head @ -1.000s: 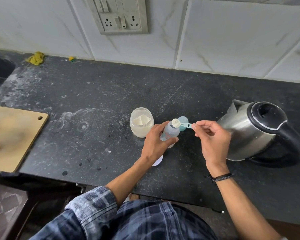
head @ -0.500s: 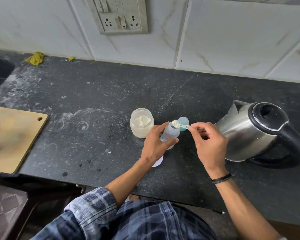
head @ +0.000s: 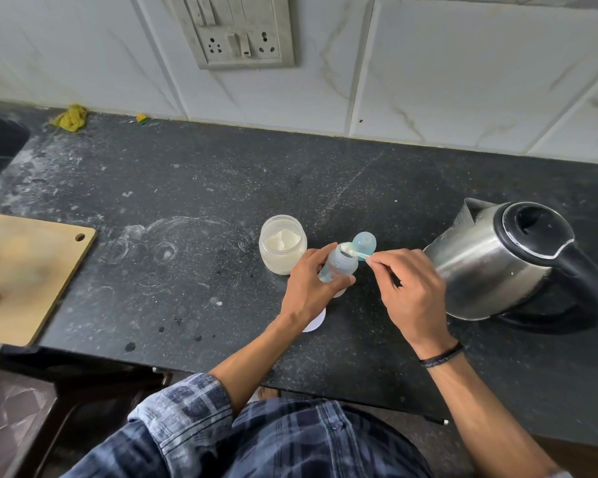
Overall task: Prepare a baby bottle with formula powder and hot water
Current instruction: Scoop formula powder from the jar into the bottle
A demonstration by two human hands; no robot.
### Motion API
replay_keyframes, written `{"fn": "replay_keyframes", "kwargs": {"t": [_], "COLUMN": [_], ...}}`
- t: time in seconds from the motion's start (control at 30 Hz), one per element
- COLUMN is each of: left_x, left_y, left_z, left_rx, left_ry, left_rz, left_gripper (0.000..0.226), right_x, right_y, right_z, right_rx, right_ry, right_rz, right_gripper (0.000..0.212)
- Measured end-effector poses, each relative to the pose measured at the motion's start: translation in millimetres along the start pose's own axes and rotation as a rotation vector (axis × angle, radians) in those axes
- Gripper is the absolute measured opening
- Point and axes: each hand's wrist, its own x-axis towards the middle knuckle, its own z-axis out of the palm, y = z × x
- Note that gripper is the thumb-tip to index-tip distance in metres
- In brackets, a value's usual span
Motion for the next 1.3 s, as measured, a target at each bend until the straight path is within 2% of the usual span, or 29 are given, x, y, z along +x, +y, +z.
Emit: {"fn": "replay_keyframes", "kwargs": {"t": [0.47,1.07,1.3], "left_x": [0.7,0.8,0.0], "left_y": [-1.6,-4.6,-0.3], "left_z": [0.4,2.9,2.7], "left_rx": [0.014,-0.012,-0.025], "left_ry": [-0.007,-0.001,-0.004], "left_rz": [-0.020,-0.041,-0.019], "left_gripper": [0.065,0.067,0.060], "right_x": [-4.9,-5.8,-7.2], "right_y": [3.9,-0.1,2.1], "right_z": [-1.7,-6.3,-4.1], "right_rx": [-0.098,-0.045,-0.044], "right_ry": [-0.018,0.045,0.043], "right_rz": [-0.167,-0.124,-0.127], "right_gripper": [0.010,0.006,0.007]}}
